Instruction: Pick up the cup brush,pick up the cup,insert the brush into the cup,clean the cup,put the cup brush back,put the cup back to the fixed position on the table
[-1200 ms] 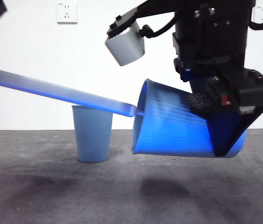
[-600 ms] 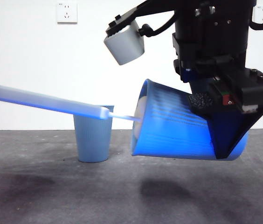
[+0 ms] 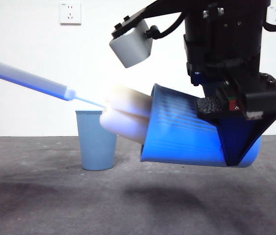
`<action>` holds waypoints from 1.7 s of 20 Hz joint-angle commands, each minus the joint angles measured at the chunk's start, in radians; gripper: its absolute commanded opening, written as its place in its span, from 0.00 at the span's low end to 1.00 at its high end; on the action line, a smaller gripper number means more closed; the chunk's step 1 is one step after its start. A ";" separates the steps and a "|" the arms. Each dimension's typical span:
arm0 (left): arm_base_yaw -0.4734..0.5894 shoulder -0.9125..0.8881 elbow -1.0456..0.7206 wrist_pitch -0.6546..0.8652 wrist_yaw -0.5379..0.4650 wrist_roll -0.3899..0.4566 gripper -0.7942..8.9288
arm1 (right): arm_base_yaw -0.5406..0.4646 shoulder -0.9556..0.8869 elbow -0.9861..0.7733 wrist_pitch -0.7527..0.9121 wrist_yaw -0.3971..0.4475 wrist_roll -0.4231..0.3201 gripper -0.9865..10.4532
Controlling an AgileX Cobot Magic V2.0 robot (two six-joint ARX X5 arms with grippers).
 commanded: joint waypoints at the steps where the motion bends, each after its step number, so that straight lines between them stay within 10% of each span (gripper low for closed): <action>1: 0.020 -0.032 0.000 0.006 -0.014 -0.044 0.07 | 0.004 -0.005 0.002 -0.020 -0.001 0.066 0.07; 10: 0.034 -0.160 0.000 0.005 -0.012 -0.113 0.07 | 0.004 -0.184 0.002 -0.078 0.005 0.336 0.08; 17: 0.034 -0.394 0.000 0.119 -0.190 -0.451 0.07 | 0.004 -0.383 0.002 0.004 0.057 0.493 0.08; 23: 0.034 -0.448 -0.101 0.232 -0.419 -0.723 0.07 | 0.005 -0.531 0.002 0.229 0.056 0.526 0.08; 34: 0.069 -0.070 -0.387 0.804 -0.410 -0.826 0.07 | 0.006 -0.620 0.002 0.278 0.036 0.525 0.08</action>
